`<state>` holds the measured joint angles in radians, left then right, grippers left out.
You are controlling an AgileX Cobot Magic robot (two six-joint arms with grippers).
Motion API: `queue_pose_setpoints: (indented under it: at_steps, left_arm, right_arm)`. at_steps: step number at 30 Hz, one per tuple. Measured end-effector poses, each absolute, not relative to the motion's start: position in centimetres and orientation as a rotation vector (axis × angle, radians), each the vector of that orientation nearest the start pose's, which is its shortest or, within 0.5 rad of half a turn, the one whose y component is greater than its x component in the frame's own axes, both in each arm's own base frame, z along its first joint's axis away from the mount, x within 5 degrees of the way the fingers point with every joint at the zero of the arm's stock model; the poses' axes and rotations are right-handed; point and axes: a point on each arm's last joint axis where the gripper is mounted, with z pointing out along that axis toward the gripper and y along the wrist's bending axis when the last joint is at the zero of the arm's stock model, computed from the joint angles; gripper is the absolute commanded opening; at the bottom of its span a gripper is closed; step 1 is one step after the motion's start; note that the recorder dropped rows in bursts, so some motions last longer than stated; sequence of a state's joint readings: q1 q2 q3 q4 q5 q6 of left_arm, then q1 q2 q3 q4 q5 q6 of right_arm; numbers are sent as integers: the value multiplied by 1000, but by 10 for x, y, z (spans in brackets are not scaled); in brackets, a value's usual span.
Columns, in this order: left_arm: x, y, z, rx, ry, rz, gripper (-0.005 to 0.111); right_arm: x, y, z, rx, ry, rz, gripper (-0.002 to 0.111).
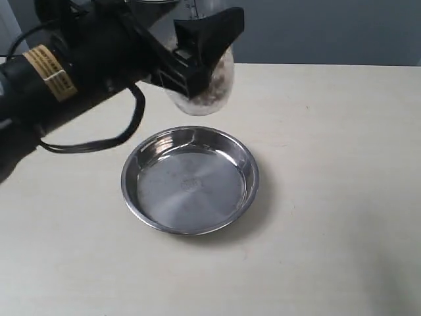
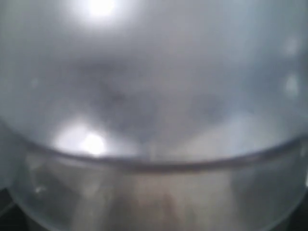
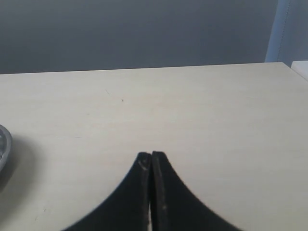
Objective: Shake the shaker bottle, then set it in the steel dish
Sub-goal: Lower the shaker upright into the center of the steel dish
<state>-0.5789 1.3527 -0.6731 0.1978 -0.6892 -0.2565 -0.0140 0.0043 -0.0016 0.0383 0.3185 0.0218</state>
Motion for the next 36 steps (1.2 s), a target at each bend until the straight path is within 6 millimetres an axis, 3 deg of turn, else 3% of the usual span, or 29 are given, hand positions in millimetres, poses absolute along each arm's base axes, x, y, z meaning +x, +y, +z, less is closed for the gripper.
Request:
queue_pose_setpoints:
  at_steps: [2,4,6,9,12,14,15,17,19,21,23,27,29,31,36]
  left_arm:
    - [241,-171,253,478,1567,-630,0]
    - [245,-173,193,518,1784,-592,0]
    - [242,-171,167,544,1891,-567,0]
    - [242,-173,202,542,1762,-592,0]
    - [241,-173,274,494,1497,-631,0]
    - [239,-171,288,480,1444,-640,0]
    - [239,-172,282,484,1461,-639,0]
    - [244,-174,252,496,1564,-627,0]
    - [247,-175,192,533,1780,-590,0]
    - [243,-173,161,584,1911,-557,0]
    - [240,-173,166,599,1886,-564,0]
    - [236,-173,238,540,1557,-638,0]
    - [235,-170,256,510,1461,-640,0]
    - [238,-170,254,484,1464,-622,0]
    - [250,-176,207,518,1667,-581,0]
  right_arm:
    - [54,0,185,57,1804,42,-1]
    - [54,0,185,57,1804,42,-1]
    - [54,0,185,57,1804,42,-1]
    - [54,0,185,57,1804,42,-1]
    - [54,0,185,57,1804,42,-1]
    - [54,0,185,57,1804,42,-1]
    - [54,0,185,57,1804,42,-1]
    - [54,0,185,57,1804,42,-1]
    - [54,0,185,57,1804,42,-1]
    - [54,0,185,57,1804,42,-1]
    - [54,0,185,57,1804,42,-1]
    - [54,0,185,57,1804,42,-1]
    - [54,0,185,57,1804,42,-1]
    - [54,0,185,57,1804,42,-1]
    - [54,0,185,57,1804,42,-1]
